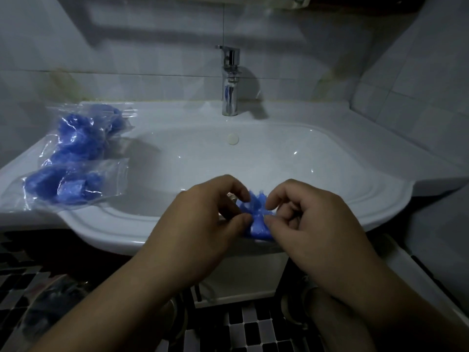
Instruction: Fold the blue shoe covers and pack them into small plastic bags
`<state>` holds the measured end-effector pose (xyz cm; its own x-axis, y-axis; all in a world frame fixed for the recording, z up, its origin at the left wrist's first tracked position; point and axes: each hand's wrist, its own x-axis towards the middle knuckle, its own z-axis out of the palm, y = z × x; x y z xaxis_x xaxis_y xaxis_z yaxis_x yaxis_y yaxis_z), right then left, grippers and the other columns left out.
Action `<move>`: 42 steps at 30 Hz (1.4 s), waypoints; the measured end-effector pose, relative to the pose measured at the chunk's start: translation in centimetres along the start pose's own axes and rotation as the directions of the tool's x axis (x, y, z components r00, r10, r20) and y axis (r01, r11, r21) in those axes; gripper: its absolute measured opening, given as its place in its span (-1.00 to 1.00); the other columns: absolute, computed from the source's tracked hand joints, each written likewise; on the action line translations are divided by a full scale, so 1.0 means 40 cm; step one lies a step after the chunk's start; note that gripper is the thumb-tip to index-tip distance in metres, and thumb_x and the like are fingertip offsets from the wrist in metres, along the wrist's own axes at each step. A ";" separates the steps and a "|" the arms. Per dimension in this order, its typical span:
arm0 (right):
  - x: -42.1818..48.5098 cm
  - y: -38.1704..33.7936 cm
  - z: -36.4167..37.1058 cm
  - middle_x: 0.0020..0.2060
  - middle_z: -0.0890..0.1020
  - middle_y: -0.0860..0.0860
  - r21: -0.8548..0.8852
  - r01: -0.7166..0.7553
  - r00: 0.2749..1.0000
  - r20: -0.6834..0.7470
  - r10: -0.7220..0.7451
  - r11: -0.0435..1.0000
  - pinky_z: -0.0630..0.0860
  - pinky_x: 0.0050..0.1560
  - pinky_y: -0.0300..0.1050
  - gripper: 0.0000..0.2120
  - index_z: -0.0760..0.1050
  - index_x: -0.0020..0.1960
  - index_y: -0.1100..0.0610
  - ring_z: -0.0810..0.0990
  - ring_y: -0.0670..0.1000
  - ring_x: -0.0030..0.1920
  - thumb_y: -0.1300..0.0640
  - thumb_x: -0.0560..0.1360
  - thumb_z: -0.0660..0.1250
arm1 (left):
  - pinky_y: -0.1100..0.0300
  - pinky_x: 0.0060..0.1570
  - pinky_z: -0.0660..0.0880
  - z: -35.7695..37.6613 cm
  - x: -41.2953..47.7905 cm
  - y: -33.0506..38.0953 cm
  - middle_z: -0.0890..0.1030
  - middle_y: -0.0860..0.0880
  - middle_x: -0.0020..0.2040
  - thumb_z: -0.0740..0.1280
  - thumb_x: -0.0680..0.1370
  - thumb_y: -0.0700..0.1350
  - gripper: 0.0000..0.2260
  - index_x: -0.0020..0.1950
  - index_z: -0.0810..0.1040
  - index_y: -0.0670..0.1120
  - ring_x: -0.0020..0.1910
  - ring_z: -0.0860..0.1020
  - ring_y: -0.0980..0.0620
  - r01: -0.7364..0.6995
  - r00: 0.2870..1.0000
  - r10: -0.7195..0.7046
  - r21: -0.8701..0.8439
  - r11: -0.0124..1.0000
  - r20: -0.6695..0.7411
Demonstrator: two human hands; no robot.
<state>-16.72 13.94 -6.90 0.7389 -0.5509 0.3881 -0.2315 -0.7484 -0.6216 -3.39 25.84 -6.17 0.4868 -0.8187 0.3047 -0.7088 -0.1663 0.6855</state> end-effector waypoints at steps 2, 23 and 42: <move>0.000 0.002 0.005 -0.40 0.51 -0.07 -0.117 0.045 0.998 -0.036 -0.050 0.992 0.49 -0.33 -0.18 -0.84 0.46 -0.24 -0.06 0.51 -0.09 -0.35 0.10 0.42 0.43 | 0.27 -0.21 0.47 0.014 0.003 -0.004 0.66 0.23 -0.28 0.47 0.45 -0.10 -0.82 -0.13 0.52 0.15 -0.24 0.60 0.25 0.025 0.999 -0.025 0.006 1.000 -0.031; 0.004 0.006 -0.020 -0.36 0.58 -0.08 0.031 0.017 1.000 0.019 -0.018 0.999 0.49 -0.31 -0.28 -0.89 0.49 -0.14 -0.08 0.56 -0.11 -0.32 0.09 0.45 0.40 | 0.37 -0.43 0.34 0.024 0.005 0.020 0.61 0.18 -0.40 0.43 0.47 -0.08 -0.87 -0.24 0.56 0.10 -0.42 0.54 0.21 0.018 0.998 -0.017 0.022 1.000 -0.062; 0.007 0.018 -0.036 -0.22 0.50 -0.11 -0.065 0.058 0.989 0.138 -0.049 0.996 0.35 -0.21 -0.25 -0.78 0.47 -0.27 -0.06 0.49 -0.12 -0.17 0.02 0.55 0.24 | 0.35 -0.36 0.34 0.010 0.002 0.033 0.56 0.11 -0.28 0.34 0.46 0.18 -0.78 -0.27 0.59 0.08 -0.27 0.51 0.17 0.038 0.999 -0.040 0.200 0.979 0.007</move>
<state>-17.56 12.71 -6.26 0.8295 -0.4574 0.3205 -0.2284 -0.8015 -0.5527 -4.48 25.36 -5.52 0.5108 -0.8155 0.2721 -0.7778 -0.3035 0.5504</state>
